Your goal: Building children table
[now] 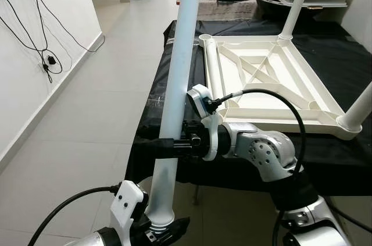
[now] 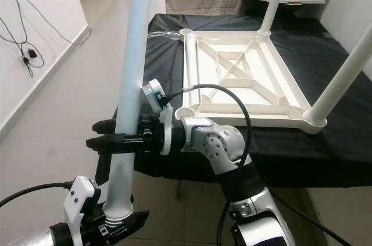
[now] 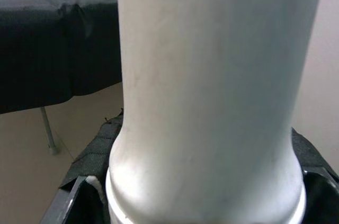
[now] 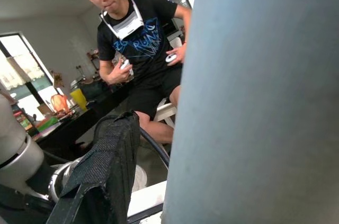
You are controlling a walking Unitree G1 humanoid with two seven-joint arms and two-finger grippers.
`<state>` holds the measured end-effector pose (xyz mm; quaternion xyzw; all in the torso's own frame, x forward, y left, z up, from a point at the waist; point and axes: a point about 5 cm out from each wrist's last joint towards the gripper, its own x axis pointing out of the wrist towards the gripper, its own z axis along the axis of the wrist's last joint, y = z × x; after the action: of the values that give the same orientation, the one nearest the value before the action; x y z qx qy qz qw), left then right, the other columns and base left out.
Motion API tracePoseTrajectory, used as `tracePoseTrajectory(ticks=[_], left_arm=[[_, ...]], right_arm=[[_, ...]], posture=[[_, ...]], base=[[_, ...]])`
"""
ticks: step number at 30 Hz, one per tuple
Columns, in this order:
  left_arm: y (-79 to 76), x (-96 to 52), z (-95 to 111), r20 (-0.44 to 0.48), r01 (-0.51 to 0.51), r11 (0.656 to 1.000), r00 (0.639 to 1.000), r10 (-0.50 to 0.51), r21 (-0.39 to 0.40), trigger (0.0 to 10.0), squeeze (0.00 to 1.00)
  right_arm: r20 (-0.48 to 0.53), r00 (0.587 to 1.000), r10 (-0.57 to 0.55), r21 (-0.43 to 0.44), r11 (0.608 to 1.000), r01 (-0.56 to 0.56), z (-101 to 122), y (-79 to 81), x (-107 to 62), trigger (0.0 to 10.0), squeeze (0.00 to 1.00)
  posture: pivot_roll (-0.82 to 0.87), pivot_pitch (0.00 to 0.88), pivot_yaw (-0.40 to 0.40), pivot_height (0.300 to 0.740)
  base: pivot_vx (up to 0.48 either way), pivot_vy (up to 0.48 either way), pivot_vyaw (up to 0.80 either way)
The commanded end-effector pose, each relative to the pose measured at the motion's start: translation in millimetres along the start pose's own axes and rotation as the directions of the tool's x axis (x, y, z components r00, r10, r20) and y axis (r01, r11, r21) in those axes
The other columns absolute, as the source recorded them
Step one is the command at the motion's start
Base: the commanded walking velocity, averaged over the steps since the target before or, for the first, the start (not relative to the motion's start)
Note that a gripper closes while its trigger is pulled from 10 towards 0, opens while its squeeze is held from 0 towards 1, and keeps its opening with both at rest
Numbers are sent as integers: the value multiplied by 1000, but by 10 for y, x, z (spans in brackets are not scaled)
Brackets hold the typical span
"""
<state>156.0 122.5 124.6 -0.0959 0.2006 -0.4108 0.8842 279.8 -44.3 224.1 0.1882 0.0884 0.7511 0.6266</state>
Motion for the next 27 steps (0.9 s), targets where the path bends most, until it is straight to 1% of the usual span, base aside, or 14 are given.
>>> tracePoseTrajectory(ticks=[1, 3, 4, 5, 6, 7, 15, 21, 22, 23, 27], left_arm=[[41, -17, -37, -27, -12, 1000, 1000, 12, -3, 10000, 0], [57, -17, -26, -24, -15, 1000, 1000, 15, -3, 10000, 0], [68, -17, -18, -22, -16, 1000, 1000, 16, -1, 10000, 0], [68, -17, -18, -22, -16, 1000, 1000, 16, -1, 10000, 0], [74, -16, -12, -20, -16, 1000, 1000, 16, -2, 10000, 0], [69, -11, -9, -17, -11, 1000, 1000, 11, -3, 10000, 0], [68, -12, -16, -18, -10, 1000, 1000, 10, -6, 10000, 0], [74, 5, -47, -41, -32, 999, 999, 30, -31, 10000, 0], [61, 12, -49, -40, -29, 999, 999, 28, -32, 10000, 267], [45, 19, -45, -24, -27, 999, 999, 26, -35, 10000, 1000], [16, 27, -44, -6, -28, 999, 1000, 28, -35, 10000, 1000]], right_arm=[[-9, 999, 50, 5, 999, -50, -12, 55, 70, 10000, 0], [-13, 998, 57, 9, 998, -57, -23, 66, 72, 10000, 0], [-17, 998, 63, 12, 998, -63, -36, 76, 74, 7843, 0], [-17, 998, 63, 12, 998, -63, -36, 76, 74, 7843, 0], [-18, 998, 66, 13, 998, -66, -44, 82, 77, 4078, 0], [-14, 997, 82, 24, 996, -81, -53, 104, 81, 0, 0], [-8, 996, 84, 32, 996, -83, -51, 112, 83, 0, 0], [-3, 997, 78, 30, 997, -78, -48, 108, 82, 0, 0], [-1, 997, 76, 27, 997, -76, -39, 106, 78, 0, 0], [5, 998, 70, 22, 997, -70, -22, 94, 67, 0, 0], [21, 999, 49, 8, 999, -49, 37, 59, 25, 0, 0]], posture=[[103, 99, 25, 740], [103, 99, 25, 740], [103, 99, 25, 740], [103, 99, 25, 740], [103, 99, 25, 740], [103, 99, 25, 740], [103, 99, 25, 740], [103, 99, 25, 740], [103, 99, 25, 740], [98, 85, 24, 740], [98, 85, 24, 740]], base=[[0, 0, 0], [0, 0, 0], [0, 0, 0], [0, 0, 0], [0, 0, 0], [0, 0, 0], [0, 0, 0], [0, 0, 0], [0, 0, 0], [0, 0, 0], [0, 0, 0]])
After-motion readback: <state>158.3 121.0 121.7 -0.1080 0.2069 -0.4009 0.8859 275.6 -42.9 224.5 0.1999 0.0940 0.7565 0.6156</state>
